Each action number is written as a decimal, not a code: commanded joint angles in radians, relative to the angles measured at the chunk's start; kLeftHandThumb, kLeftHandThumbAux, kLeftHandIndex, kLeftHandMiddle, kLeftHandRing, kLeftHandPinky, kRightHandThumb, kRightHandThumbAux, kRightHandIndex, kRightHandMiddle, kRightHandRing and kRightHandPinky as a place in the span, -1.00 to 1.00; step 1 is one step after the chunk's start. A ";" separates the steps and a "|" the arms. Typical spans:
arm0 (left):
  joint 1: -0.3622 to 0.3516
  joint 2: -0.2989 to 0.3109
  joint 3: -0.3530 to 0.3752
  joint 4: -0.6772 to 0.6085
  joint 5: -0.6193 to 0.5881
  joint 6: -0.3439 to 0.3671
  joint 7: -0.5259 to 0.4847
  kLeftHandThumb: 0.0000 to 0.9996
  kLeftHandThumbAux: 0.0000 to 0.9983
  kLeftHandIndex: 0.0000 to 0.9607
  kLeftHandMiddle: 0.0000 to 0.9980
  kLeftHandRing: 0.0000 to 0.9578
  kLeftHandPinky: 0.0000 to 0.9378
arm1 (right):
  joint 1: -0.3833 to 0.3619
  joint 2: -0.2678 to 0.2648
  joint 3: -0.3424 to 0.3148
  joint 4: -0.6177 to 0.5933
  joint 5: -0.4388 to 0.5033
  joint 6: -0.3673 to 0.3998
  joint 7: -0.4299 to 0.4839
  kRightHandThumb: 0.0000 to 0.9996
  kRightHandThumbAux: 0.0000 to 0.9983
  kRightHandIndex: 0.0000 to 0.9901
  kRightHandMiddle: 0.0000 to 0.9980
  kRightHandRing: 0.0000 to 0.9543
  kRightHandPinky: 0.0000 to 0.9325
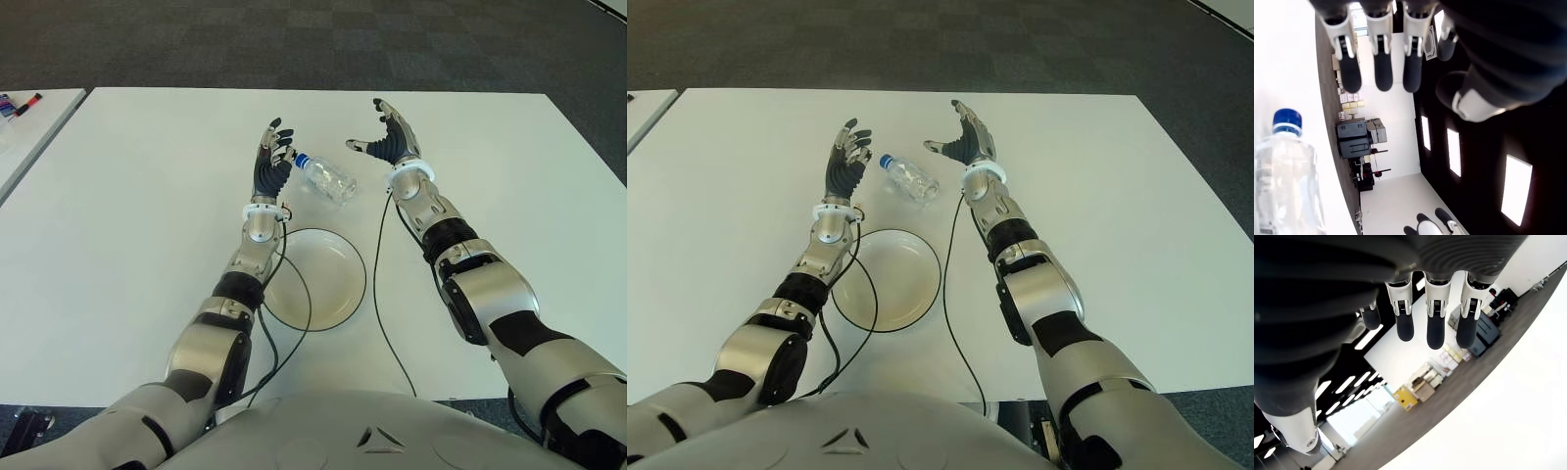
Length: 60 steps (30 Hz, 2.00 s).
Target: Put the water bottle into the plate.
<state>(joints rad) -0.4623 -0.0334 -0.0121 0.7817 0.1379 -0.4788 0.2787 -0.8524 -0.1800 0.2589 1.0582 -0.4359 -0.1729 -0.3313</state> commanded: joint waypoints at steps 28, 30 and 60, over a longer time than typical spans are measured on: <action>0.058 0.039 0.198 0.022 -0.216 -0.055 -0.110 0.04 0.39 -0.69 -0.41 -0.40 -0.35 | 0.009 0.008 0.034 0.015 -0.006 -0.033 0.052 0.02 0.35 -0.99 -0.75 -0.69 -0.55; 0.058 0.051 0.198 0.023 -0.207 -0.052 -0.108 0.04 0.39 -0.69 -0.41 -0.40 -0.35 | 0.011 0.007 0.034 0.015 -0.006 -0.035 0.051 0.01 0.35 -0.99 -0.75 -0.69 -0.54; 0.158 0.105 0.201 -0.071 -0.195 -0.079 -0.119 0.06 0.31 -0.67 -0.45 -0.43 -0.37 | 0.006 0.011 0.059 0.015 -0.021 -0.051 0.063 0.01 0.35 -0.99 -0.75 -0.66 -0.49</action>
<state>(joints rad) -0.3276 0.0688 0.1870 0.7211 -0.0671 -0.5563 0.1630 -0.8471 -0.1753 0.3068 1.0704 -0.4429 -0.2272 -0.2807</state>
